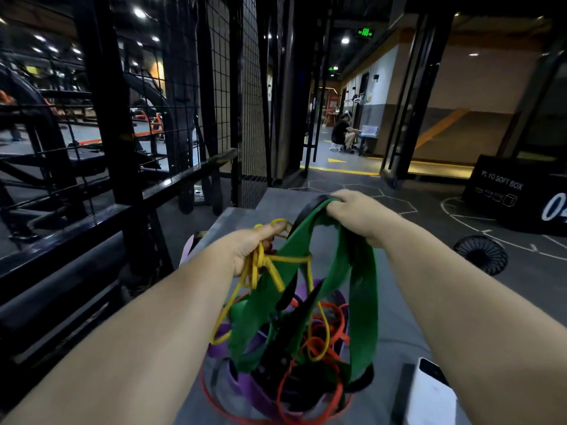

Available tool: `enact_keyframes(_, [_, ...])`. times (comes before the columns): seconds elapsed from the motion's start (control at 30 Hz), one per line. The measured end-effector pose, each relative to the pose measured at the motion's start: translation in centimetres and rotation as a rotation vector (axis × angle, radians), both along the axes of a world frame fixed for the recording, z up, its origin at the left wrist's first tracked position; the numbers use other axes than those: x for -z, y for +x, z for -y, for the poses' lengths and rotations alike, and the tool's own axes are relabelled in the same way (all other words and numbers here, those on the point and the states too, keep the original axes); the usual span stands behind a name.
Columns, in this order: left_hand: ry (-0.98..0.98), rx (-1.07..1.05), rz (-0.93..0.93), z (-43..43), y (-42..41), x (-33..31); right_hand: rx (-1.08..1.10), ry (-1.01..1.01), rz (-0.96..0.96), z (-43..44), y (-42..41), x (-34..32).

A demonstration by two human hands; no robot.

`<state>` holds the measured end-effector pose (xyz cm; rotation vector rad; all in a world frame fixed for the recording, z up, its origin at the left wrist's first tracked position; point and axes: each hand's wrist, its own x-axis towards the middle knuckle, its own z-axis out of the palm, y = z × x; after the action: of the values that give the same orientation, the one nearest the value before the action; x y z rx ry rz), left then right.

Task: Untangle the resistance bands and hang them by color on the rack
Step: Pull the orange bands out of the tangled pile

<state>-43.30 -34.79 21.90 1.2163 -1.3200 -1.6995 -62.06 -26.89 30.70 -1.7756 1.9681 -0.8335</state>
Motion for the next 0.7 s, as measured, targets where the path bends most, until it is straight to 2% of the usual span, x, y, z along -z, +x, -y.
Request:
enact_keyframes(0.1, [-0.011,0.039,0.032,0.0,-0.1,0.1,0.064,-0.185,0.309,0.1,-0.3,-0.6])
enact_keyframes(0.2, [-0.089,-0.058,0.109,1.1,0.0,0.1,0.050,-0.408,0.558,-0.1,0.1,-3.0])
enact_keyframes(0.3, [-0.141,-0.148,0.141,3.5,0.7,0.1,0.060,-0.615,0.652,-0.5,0.2,-5.1])
enact_keyframes(0.4, [-0.204,-0.282,0.125,2.2,1.9,-2.9,0.122,-0.771,0.676,-0.5,-0.6,-5.3])
enact_keyframes(0.47, [-0.321,-0.412,0.142,2.1,2.8,-4.1,0.158,-0.749,0.630,-0.1,-1.4,-3.9])
enact_keyframes(0.57, [-0.385,-0.517,0.133,2.3,3.8,-4.2,0.206,-0.597,0.423,0.7,-2.4,0.4])
enact_keyframes(0.7, [-0.294,-0.456,-0.032,2.4,3.8,-3.1,0.108,-0.199,0.167,1.1,-3.6,7.8])
